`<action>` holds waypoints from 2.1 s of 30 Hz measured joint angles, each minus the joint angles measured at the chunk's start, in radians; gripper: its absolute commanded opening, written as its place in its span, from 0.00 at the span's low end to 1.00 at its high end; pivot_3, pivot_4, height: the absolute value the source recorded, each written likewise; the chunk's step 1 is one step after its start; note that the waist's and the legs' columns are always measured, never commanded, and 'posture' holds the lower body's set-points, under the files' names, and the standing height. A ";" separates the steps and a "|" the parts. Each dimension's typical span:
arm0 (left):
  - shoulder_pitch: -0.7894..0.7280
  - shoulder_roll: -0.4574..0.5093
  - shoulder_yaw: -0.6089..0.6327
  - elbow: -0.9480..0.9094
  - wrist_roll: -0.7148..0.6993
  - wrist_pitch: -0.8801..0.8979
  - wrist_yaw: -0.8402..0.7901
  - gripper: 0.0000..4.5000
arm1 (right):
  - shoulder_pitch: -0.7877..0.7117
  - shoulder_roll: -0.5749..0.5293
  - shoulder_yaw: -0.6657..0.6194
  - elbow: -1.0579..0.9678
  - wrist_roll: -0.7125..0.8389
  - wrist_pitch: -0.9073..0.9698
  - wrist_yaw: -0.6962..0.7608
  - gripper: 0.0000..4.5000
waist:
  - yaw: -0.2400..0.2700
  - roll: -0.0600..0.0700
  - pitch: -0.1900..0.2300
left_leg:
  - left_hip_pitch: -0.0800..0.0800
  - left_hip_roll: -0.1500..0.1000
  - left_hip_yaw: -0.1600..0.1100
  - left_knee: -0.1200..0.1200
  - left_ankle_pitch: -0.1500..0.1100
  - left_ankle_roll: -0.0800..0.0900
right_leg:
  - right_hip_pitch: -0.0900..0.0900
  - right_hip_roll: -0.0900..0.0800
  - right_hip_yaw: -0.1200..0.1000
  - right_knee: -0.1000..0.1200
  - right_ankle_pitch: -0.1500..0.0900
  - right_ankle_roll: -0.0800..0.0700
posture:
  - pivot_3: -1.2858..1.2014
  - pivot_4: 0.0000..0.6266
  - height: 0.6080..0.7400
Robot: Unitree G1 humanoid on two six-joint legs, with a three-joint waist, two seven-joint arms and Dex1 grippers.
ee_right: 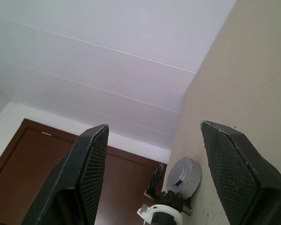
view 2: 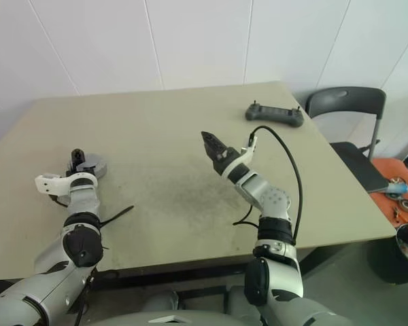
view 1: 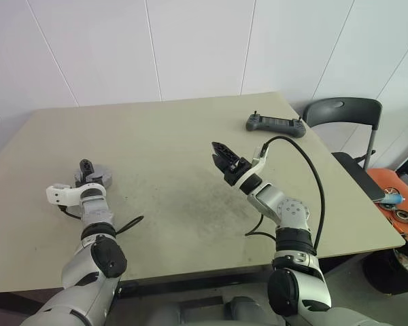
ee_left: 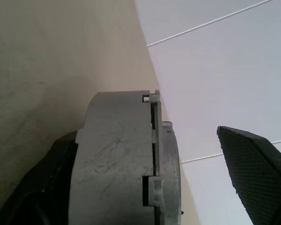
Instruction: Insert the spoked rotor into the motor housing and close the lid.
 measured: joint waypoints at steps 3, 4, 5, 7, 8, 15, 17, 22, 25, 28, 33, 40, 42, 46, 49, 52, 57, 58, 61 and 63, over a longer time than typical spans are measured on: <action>-0.005 0.001 -0.005 0.006 0.021 -0.029 0.043 1.00 | 0.000 -0.001 0.000 0.000 -0.004 -0.001 0.004 0.73 | -0.003 0.000 0.000 | 0.000 0.000 0.000 0.000 0.000 0.000 | 0.000 0.000 0.000 0.000 0.000 0.000 | 0.52 0.00 1.00; -0.008 0.002 -0.009 0.010 0.029 -0.042 0.063 1.00 | 0.000 -0.001 0.001 0.001 -0.008 -0.002 0.004 0.73 | -0.005 0.000 0.000 | 0.001 0.000 0.000 0.000 0.000 0.000 | 0.000 0.000 0.000 0.000 0.000 0.000 | 0.52 0.00 1.00; -0.009 0.003 -0.012 0.014 0.040 -0.056 0.083 1.00 | 0.000 -0.001 0.003 0.002 -0.010 -0.002 0.005 0.73 | -0.007 0.000 -0.001 | 0.001 0.000 0.001 0.000 0.000 0.000 | 0.000 0.000 0.001 0.001 0.000 0.000 | 0.52 0.00 1.00; -0.009 0.013 -0.030 0.025 0.068 -0.100 0.144 1.00 | 0.000 0.000 0.011 0.005 -0.010 -0.003 0.007 0.73 | -0.021 0.001 -0.001 | 0.002 0.000 0.001 0.000 0.000 0.000 | 0.000 0.000 0.001 0.001 0.000 0.000 | 0.52 0.00 1.00; -0.009 0.017 -0.032 0.030 0.081 -0.115 0.169 1.00 | 0.000 0.000 0.012 0.006 -0.010 -0.003 0.008 0.73 | -0.030 0.001 -0.002 | 0.003 0.000 0.002 -0.001 0.000 0.000 | 0.000 0.000 0.002 0.002 0.000 0.000 | 0.52 0.00 1.00; 0.023 0.054 -0.082 0.050 0.183 -0.205 0.354 1.00 | 0.002 -0.007 0.015 0.008 -0.015 -0.012 0.016 0.73 | -0.081 0.002 -0.003 | 0.009 0.001 0.002 -0.003 0.000 0.000 | 0.001 0.002 0.007 0.006 -0.002 0.004 | 0.52 0.00 1.00; 0.032 0.063 -0.100 0.057 0.215 -0.219 0.411 1.00 | 0.005 -0.008 0.015 0.009 -0.018 -0.014 0.018 0.73 | -0.088 0.002 -0.003 | 0.013 0.000 0.003 -0.004 0.000 0.000 | 0.002 0.003 0.013 0.007 -0.002 0.004 | 0.52 0.00 1.00; 0.047 0.071 -0.118 0.060 0.259 -0.233 0.494 1.00 | 0.007 -0.008 0.020 0.010 -0.020 -0.014 0.023 0.73 | -0.100 0.002 -0.003 | 0.018 0.000 0.005 -0.005 0.000 0.000 | 0.005 0.004 0.016 0.007 -0.003 0.005 | 0.52 0.00 1.00; 0.050 0.077 -0.119 0.060 0.272 -0.234 0.525 1.00 | 0.007 -0.008 0.021 0.010 -0.024 -0.015 0.024 0.73 | -0.109 0.002 -0.003 | 0.018 0.000 0.007 -0.005 0.000 0.000 | 0.005 0.004 0.017 0.007 -0.003 0.005 | 0.52 0.00 1.00; 0.049 0.080 -0.119 0.059 0.278 -0.225 0.542 1.00 | 0.007 -0.008 0.021 0.010 -0.026 -0.016 0.024 0.73 | -0.109 0.003 -0.003 | 0.018 0.000 0.007 -0.005 0.000 0.000 | 0.005 0.004 0.017 0.007 -0.003 0.005 | 0.52 0.00 1.00; 0.045 0.089 -0.129 0.059 0.295 -0.178 0.587 1.00 | 0.007 -0.008 0.021 0.010 -0.027 -0.019 0.024 0.73 | -0.109 0.005 -0.005 | 0.018 0.000 0.008 -0.005 0.000 0.000 | 0.005 0.004 0.018 0.007 -0.003 0.005 | 0.52 0.00 1.00; 0.051 0.125 -0.180 0.059 0.366 -0.090 0.791 1.00 | 0.007 -0.008 0.021 0.012 -0.029 -0.020 0.024 0.73 | -0.101 0.018 -0.013 | 0.019 0.000 0.008 -0.005 -0.001 0.000 | 0.010 0.004 0.018 0.007 -0.003 0.006 | 0.52 0.00 1.00; 0.060 0.130 -0.190 0.059 0.379 -0.069 0.839 1.00 | 0.007 -0.008 0.021 0.012 -0.029 -0.020 0.024 0.73 | -0.098 0.022 -0.016 | 0.020 -0.001 0.008 -0.005 -0.001 -0.001 | 0.013 0.004 0.016 0.006 -0.003 0.006 | 0.52 0.00 1.00; 0.094 0.145 -0.215 0.075 0.424 -0.027 0.921 1.00 | 0.009 -0.012 0.021 0.012 -0.029 -0.021 0.024 0.73 | -0.081 0.028 -0.019 | 0.022 -0.002 0.006 -0.004 -0.001 -0.001 | 0.015 0.004 0.015 0.005 -0.003 0.005 | 0.52 0.00 1.00; 0.108 0.141 -0.256 0.085 0.476 -0.038 0.922 1.00 | 0.010 -0.008 0.022 0.013 -0.029 -0.021 0.024 0.73 | -0.078 0.028 -0.019 | 0.024 -0.003 0.006 -0.004 -0.001 -0.001 | 0.014 0.003 0.015 0.003 -0.003 0.005 | 0.52 0.00 1.00; 0.109 0.136 -0.265 0.090 0.484 -0.074 0.898 1.00 | 0.010 -0.008 0.022 0.013 -0.029 -0.021 0.024 0.73 | -0.074 0.028 -0.019 | 0.019 -0.004 0.004 -0.005 -0.001 -0.001 | 0.009 0.003 0.014 0.003 -0.003 0.005 | 0.52 0.00 1.00; 0.107 0.134 -0.296 0.107 0.519 -0.128 0.837 1.00 | 0.010 -0.013 0.022 0.014 -0.032 -0.021 0.024 0.73 | -0.052 0.021 -0.014 | 0.017 0.000 -0.002 -0.004 -0.001 -0.001 | 0.007 0.010 0.011 0.004 -0.003 0.005 | 0.52 0.00 1.00; 0.107 0.134 -0.309 0.110 0.532 -0.140 0.829 1.00 | 0.010 -0.013 0.022 0.014 -0.032 -0.021 0.024 0.73 | -0.049 0.017 -0.012 | 0.016 0.001 -0.004 -0.004 -0.001 -0.001 | 0.007 0.012 0.011 0.004 -0.003 0.005 | 0.52 0.00 1.00; 0.107 0.134 -0.317 0.115 0.556 -0.173 0.800 1.00 | 0.010 -0.013 0.023 0.016 -0.034 -0.021 0.025 0.73 | -0.044 0.011 -0.009 | 0.013 0.002 -0.005 -0.005 -0.001 -0.001 | 0.004 0.013 0.011 0.003 -0.003 0.004 | 0.52 0.00 1.00; 0.107 0.135 -0.334 0.115 0.576 -0.203 0.796 1.00 | 0.010 -0.013 0.023 0.018 -0.037 -0.021 0.025 0.73 | -0.037 0.007 -0.008 | 0.009 0.002 -0.004 -0.005 -0.001 -0.001 | 0.001 0.013 0.012 0.002 -0.002 0.004 | 0.52 0.00 1.00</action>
